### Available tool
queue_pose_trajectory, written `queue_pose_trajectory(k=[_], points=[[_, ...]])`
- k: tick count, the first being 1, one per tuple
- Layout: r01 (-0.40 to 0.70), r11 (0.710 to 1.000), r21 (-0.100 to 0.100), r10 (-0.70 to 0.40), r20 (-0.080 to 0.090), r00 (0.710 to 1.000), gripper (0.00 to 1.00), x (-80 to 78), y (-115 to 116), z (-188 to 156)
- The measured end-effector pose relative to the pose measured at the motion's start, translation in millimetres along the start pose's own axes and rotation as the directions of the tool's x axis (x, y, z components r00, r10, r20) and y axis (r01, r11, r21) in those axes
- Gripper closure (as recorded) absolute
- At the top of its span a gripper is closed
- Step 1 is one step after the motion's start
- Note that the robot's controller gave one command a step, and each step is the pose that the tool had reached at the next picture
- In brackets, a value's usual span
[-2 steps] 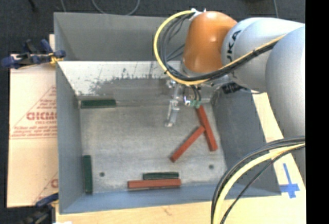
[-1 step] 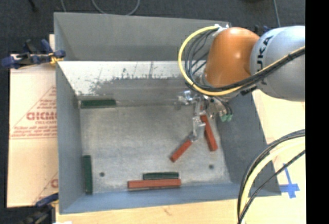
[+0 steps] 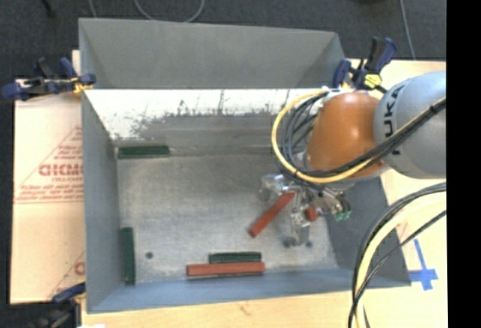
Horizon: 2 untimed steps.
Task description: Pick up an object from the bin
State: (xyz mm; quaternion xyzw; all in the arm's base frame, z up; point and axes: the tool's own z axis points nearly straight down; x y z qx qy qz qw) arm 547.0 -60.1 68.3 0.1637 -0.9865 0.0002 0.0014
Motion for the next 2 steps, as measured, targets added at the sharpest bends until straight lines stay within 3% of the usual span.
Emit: queue_pose_trajectory(k=[1, 2], points=[[-0.002, 1.000, 0.001, 0.002, 0.008, 1.000, 1.00, -3.6, 0, -3], [0.007, 1.000, 0.005, -0.007, 0.013, 1.000, 1.00, 15.1, 23, -152]])
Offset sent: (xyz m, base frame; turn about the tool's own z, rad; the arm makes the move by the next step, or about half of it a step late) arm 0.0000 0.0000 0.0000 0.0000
